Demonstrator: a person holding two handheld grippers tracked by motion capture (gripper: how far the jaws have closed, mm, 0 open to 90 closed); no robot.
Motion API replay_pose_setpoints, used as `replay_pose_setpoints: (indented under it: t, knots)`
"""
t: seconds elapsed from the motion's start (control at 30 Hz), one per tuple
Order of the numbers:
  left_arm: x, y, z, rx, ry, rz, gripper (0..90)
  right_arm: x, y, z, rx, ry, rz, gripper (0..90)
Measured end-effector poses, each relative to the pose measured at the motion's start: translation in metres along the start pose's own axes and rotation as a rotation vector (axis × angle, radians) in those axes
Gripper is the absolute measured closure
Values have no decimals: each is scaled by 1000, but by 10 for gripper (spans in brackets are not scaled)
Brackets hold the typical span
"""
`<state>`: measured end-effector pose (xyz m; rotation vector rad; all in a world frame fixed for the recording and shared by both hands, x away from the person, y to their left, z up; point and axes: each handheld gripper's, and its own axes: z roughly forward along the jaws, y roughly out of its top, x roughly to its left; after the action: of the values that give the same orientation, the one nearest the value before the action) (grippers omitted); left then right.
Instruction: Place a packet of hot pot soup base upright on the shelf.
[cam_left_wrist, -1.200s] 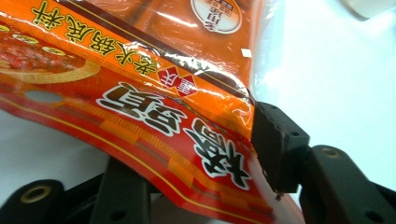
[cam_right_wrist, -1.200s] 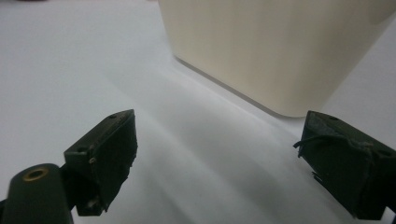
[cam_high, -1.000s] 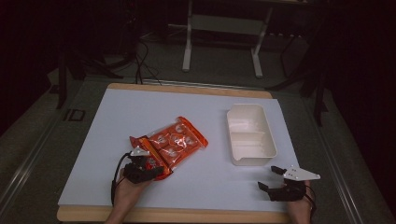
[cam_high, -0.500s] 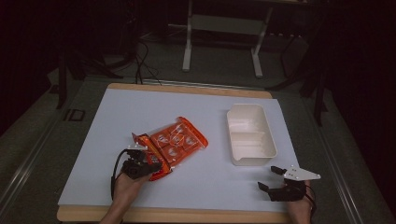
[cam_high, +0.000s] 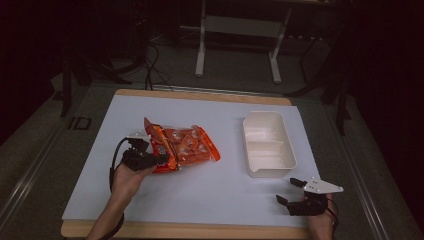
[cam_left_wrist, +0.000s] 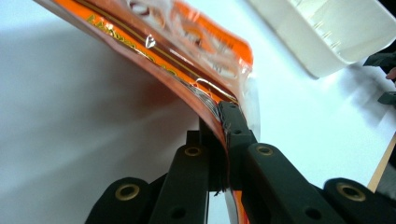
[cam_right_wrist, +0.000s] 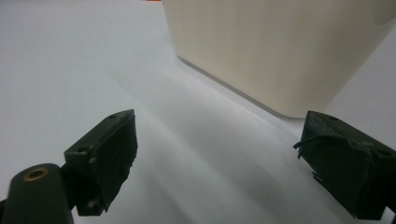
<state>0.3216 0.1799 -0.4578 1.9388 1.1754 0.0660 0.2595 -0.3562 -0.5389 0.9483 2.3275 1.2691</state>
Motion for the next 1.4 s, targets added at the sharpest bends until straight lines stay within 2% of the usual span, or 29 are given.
replay_pose_setpoints:
  t: [0.3,0.47,0.57,0.77,0.93,1.2,1.4]
  knots:
    - [-15,54,-19,-33,24,129,900,0,0,0,-2,3,1,113]
    - [-21,77,-28,-45,34,215,900,0,0,0,-2,3,0,113]
    - [-25,87,-33,-44,50,248,900,0,0,0,-3,3,1,113]
    - [-25,98,-44,-61,23,260,900,0,0,0,-2,4,1,113]
    - [-26,101,-48,-60,-20,275,900,0,0,0,0,4,1,113]
    - [-31,113,-39,-22,-52,313,900,0,0,0,0,6,2,113]
    - [-36,123,-34,14,-73,359,900,0,0,0,1,7,2,114]
